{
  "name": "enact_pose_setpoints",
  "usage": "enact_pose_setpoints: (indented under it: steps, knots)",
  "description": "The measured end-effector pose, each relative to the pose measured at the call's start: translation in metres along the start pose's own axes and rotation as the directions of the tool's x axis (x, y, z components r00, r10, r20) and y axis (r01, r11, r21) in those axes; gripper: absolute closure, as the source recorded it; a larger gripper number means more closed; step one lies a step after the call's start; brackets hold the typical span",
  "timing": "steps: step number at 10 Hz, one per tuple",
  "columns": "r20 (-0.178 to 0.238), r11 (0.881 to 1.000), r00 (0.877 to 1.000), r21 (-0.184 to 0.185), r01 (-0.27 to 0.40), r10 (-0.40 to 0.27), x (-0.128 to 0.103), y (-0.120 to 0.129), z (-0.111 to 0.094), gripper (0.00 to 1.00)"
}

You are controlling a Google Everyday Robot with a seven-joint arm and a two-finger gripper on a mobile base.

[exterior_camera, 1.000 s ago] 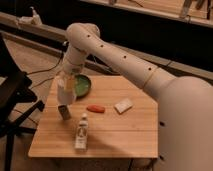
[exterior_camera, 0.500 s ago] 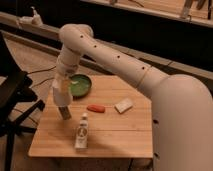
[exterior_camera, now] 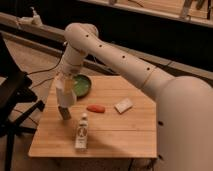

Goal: Place the ceramic cup over the eraser

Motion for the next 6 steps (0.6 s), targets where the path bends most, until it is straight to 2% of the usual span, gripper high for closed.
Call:
enact_pose_setpoints:
  steps: [1,2,3,4,5,6]
  knots:
    - [-0.002,1.000,1.000,0.001,-0.001,0.001,-0.004,0.000,0.001,0.66]
    - [0.000,1.000,1.000,0.001,-0.001,0.001,-0.005,-0.001,-0.001,0.72]
    - [0.005,1.000,1.000,-0.007,-0.007,0.007,0.000,-0.001,0.003,0.86]
    - [0.010,1.000,1.000,-0.011,-0.007,0.007,0.001,-0.002,0.008,0.93]
    - [0.016,1.000,1.000,-0.015,-0.008,0.008,0.001,-0.002,0.014,0.99]
    - [0.022,1.000,1.000,-0.017,-0.014,0.015,0.003,-0.003,0.018,1.00]
